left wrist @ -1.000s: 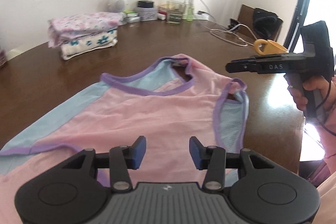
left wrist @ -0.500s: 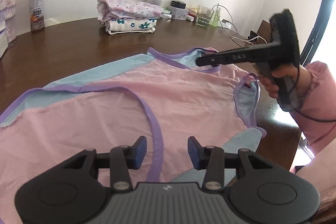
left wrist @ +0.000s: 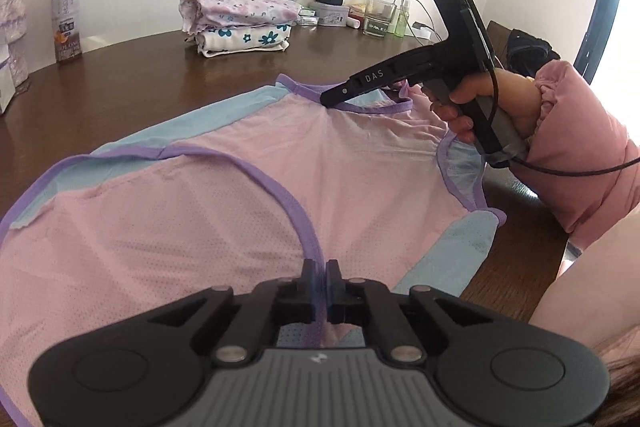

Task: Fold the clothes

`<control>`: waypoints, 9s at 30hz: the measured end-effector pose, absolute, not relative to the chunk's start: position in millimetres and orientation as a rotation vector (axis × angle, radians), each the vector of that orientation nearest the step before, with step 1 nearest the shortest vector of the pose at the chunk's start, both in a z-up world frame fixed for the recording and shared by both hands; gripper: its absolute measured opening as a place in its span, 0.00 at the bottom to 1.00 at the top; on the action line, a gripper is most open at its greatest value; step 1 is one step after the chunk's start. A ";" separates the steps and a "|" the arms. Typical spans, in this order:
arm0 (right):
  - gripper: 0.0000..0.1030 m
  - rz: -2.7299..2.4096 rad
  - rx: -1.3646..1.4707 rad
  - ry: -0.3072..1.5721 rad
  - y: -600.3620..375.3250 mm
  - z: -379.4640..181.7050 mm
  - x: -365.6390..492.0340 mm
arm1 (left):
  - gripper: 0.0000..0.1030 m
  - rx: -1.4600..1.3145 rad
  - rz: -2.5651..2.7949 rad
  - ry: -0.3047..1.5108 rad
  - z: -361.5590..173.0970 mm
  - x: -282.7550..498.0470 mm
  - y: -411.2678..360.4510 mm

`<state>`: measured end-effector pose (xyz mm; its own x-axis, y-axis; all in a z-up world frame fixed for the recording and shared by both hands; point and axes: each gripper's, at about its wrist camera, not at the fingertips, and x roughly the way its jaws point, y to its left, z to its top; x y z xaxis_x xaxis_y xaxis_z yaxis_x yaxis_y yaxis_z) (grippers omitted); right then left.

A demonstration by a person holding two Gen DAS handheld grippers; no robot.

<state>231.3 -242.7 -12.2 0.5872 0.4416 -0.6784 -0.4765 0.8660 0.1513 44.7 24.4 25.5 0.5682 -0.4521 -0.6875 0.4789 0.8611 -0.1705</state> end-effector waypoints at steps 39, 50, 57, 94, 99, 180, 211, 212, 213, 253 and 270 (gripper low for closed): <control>0.05 0.533 0.095 0.757 -227.3 -19.6 293.8 | 0.21 -0.340 -0.099 0.755 21.6 206.7 140.8; 0.36 0.478 0.115 0.572 -302.6 33.8 186.3 | 0.44 -0.180 -0.187 0.665 51.8 98.6 137.0; 0.36 0.223 0.108 0.643 -352.0 3.3 130.5 | 0.49 -0.137 -0.090 0.734 31.5 74.0 130.5; 0.07 0.153 0.076 0.681 -368.5 -18.5 163.5 | 0.59 -0.082 -0.016 0.725 17.0 60.2 118.1; 0.06 0.114 0.087 0.683 -374.6 -12.6 169.5 | 0.59 -0.097 -0.018 0.720 19.9 62.0 117.9; 0.24 0.460 0.053 0.645 -281.7 6.9 18.7 | 0.18 -0.124 -0.031 0.629 36.6 38.9 171.8; 0.41 0.523 -0.008 0.597 -258.8 17.9 33.0 | 0.63 -0.004 -0.153 0.523 58.0 -1.3 159.2; 0.42 0.540 -0.022 0.593 -257.9 20.6 28.4 | 0.67 0.006 -0.207 0.509 60.8 -9.7 150.2; 0.43 0.561 -0.033 0.591 -257.0 22.3 24.4 | 0.72 0.012 -0.257 0.504 60.6 -16.5 141.8; 0.02 0.968 -0.569 0.630 -213.4 29.9 7.0 | 0.02 0.601 -0.719 0.576 4.1 -18.7 -63.4; 0.31 0.925 -0.738 0.561 -196.3 5.1 -2.1 | 0.01 0.489 -0.688 0.577 17.4 -7.1 -55.7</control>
<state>-2.1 -196.3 5.1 0.4942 0.5033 -0.7089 -0.8613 0.3944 -0.3204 -7.1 -55.7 17.4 0.6307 -0.4449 -0.6358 0.7033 0.6741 0.2260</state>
